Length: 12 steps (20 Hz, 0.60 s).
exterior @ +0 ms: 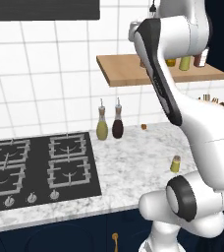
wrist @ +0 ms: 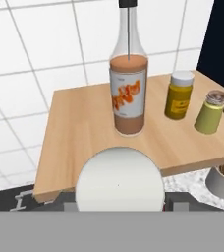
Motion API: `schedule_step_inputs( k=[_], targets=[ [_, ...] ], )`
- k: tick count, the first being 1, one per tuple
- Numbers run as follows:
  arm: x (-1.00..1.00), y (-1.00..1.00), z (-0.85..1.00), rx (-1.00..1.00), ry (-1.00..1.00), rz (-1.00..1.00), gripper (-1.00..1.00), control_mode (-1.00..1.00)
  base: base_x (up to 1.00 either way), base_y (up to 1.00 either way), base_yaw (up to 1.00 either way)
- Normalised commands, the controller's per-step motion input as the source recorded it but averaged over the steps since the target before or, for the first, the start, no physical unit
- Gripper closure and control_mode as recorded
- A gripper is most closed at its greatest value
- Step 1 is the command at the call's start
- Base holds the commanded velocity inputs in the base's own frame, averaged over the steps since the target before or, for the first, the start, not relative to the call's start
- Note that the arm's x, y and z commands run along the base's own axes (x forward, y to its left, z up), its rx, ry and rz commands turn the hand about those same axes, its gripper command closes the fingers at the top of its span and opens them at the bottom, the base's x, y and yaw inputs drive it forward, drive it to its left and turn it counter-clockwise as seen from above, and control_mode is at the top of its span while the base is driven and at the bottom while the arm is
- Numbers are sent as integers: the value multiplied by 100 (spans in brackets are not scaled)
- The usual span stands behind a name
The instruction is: Put the shaker and condiment bottle from the counter next to their counterparts in the cabinet.
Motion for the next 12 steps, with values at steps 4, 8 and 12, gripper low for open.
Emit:
schedule_step_inputs(
  k=[4, 8, 12],
  targets=[
    [31, 0, 0, 0, 0, 7, 100, -100, 0, 0, 0],
    [30, 3, 0, -1, 0, 6, 100, -100, 0, 0, 0],
    [29, 8, 0, -1, 1, 5, 100, -100, 0, 0, 0]
  ],
)
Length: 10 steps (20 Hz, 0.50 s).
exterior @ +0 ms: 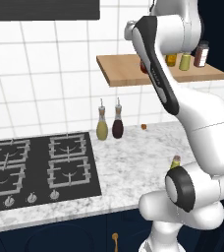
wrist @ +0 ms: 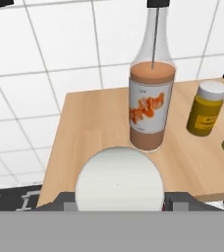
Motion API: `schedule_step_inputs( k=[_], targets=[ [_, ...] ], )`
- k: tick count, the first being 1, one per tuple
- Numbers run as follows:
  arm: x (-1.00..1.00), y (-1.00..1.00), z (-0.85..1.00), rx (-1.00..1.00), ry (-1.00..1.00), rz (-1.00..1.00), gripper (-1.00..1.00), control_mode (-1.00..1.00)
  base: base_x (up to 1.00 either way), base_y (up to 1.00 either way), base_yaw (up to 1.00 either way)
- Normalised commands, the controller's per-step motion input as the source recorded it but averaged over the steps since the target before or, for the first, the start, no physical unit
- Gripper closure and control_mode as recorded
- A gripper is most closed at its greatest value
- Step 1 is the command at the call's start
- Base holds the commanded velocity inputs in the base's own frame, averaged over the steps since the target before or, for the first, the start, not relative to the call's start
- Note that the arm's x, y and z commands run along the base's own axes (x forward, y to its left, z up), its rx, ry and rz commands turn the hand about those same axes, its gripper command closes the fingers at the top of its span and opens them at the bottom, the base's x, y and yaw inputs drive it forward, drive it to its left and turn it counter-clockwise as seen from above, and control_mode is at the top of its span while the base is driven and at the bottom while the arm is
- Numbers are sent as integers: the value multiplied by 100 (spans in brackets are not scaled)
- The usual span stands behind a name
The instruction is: Put the shaker and condiment bottle from the counter next to their counterparts in the cabinet.
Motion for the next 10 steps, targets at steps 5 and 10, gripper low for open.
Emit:
schedule_step_inputs(
  k=[5, 10],
  targets=[
    [26, 3, 0, 0, 5, 4, 100, -100, 0, 0, 0],
    [26, 0, 0, 0, 6, 2, 100, -100, 0, 0, 0]
  ],
)
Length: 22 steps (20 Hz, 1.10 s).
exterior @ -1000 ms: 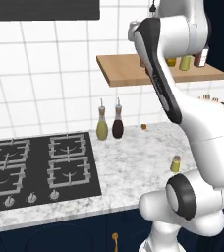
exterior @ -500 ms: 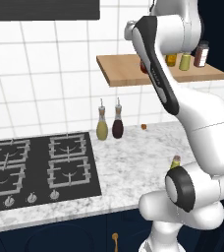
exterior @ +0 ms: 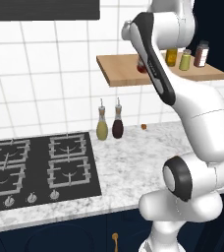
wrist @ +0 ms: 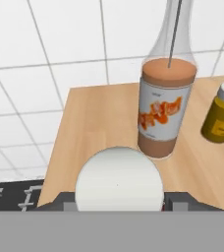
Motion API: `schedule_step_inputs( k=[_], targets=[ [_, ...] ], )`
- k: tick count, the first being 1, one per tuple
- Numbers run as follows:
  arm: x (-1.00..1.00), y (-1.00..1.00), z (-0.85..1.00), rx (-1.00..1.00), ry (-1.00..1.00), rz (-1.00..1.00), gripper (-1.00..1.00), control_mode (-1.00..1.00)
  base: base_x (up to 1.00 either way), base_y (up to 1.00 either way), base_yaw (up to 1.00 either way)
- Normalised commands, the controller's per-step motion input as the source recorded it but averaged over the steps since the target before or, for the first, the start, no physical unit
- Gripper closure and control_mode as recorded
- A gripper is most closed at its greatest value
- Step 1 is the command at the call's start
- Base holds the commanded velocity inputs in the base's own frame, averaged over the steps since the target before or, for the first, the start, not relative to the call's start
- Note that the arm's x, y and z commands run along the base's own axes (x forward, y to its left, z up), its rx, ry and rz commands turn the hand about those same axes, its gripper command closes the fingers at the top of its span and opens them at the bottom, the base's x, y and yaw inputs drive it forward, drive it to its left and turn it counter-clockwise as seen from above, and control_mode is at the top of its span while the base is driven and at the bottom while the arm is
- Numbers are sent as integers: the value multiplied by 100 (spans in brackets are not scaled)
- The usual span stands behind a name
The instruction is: Put the shaker and condiment bottle from the counter next to their counterparts in the cabinet.
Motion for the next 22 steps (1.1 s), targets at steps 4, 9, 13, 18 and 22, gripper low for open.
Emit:
schedule_step_inputs(
  k=[4, 9, 13, 18, 22],
  targets=[
    [25, 0, 0, 0, 4, 2, 100, -100, 0, 0, 0],
    [22, 1, 0, 0, 10, 1, 100, -100, 0, 0, 0],
    [22, 1, 0, 0, 10, 1, 100, -100, 0, 0, 0],
    [26, 0, 0, 0, 5, 1, 100, -100, 0, 0, 0],
    [25, 1, 0, -2, 3, 1, -100, -100, 0, 0, 0]
  ],
)
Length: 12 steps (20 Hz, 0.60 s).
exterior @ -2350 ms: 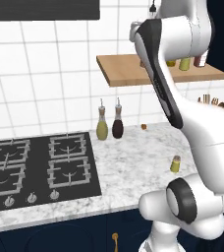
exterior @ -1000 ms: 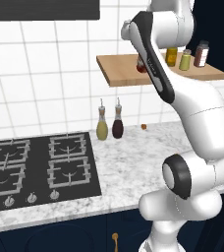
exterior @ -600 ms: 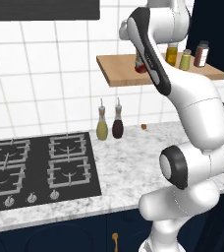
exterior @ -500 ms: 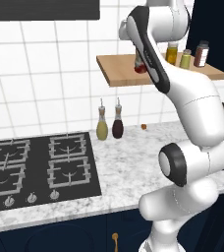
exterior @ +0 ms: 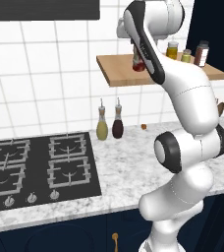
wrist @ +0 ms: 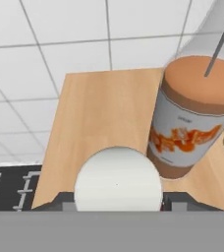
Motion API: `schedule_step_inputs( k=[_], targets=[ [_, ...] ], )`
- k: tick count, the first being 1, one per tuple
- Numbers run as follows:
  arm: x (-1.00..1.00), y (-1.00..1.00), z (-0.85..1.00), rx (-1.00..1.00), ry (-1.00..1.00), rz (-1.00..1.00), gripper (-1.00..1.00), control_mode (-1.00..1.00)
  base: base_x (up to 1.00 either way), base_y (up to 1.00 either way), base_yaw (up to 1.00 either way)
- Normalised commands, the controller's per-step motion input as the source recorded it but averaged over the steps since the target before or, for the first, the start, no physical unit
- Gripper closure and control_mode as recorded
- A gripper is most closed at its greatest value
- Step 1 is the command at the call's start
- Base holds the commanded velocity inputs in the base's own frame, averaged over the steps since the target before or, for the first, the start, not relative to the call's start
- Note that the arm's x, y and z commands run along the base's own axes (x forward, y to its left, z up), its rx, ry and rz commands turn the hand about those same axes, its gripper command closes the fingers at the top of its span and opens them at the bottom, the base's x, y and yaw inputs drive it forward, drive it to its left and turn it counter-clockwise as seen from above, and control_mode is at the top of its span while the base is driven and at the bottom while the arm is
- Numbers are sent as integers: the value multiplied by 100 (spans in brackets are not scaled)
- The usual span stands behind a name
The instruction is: Put the shaker and condiment bottle from the counter next to their counterparts in the cabinet.
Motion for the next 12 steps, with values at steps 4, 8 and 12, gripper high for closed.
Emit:
schedule_step_inputs(
  k=[4, 8, 12],
  targets=[
    [6, 0, 0, 0, 0, 2, -100, -100, 0, 0, 0],
    [0, 0, 7, 0, 1, 2, -100, -100, 0, 0, 0],
    [-13, 0, 12, 0, 1, 0, -100, -100, 0, 0, 0]
  ],
)
